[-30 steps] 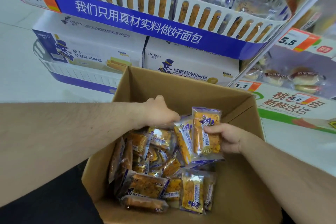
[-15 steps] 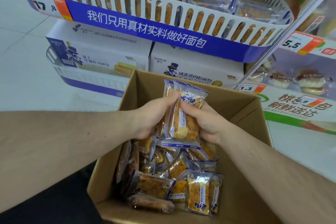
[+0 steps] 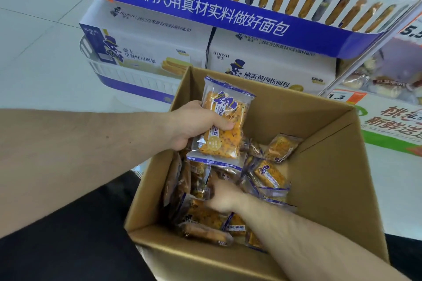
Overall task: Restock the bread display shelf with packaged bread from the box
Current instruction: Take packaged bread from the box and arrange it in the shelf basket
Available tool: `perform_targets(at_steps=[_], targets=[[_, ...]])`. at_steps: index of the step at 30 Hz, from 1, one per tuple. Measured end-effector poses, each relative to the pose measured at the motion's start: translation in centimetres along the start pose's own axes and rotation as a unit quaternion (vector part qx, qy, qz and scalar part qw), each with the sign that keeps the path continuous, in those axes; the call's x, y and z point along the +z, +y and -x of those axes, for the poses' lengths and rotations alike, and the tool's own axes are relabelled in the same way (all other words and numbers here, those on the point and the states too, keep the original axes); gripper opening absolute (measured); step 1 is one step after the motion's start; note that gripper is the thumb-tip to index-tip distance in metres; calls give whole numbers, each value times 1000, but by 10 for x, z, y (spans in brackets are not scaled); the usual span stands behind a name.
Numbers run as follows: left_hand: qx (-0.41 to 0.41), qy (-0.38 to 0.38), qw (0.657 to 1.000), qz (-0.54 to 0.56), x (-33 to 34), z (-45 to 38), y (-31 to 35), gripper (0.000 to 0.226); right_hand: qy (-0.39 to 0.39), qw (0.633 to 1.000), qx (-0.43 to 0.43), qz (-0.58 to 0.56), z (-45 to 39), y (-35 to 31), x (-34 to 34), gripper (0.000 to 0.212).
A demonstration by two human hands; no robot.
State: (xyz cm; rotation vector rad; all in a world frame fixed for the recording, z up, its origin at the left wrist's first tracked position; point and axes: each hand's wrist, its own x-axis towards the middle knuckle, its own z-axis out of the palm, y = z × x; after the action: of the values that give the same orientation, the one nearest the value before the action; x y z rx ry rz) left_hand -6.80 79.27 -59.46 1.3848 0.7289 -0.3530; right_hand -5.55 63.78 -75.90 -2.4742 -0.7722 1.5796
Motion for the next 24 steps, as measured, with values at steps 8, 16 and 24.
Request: perform_targets(at_steps=[8,16,24], targets=[[-1,4,1000,15,-7,-2,-1,38,-15,999,-10,49,6,17,3,64],[14,12,997,80,0,-5,9,30,127,956,-5,-266,64,62,-123,6],[35,11,994,107,15,-12,14,47,116,699,-126,-695,157,33,-190,33]])
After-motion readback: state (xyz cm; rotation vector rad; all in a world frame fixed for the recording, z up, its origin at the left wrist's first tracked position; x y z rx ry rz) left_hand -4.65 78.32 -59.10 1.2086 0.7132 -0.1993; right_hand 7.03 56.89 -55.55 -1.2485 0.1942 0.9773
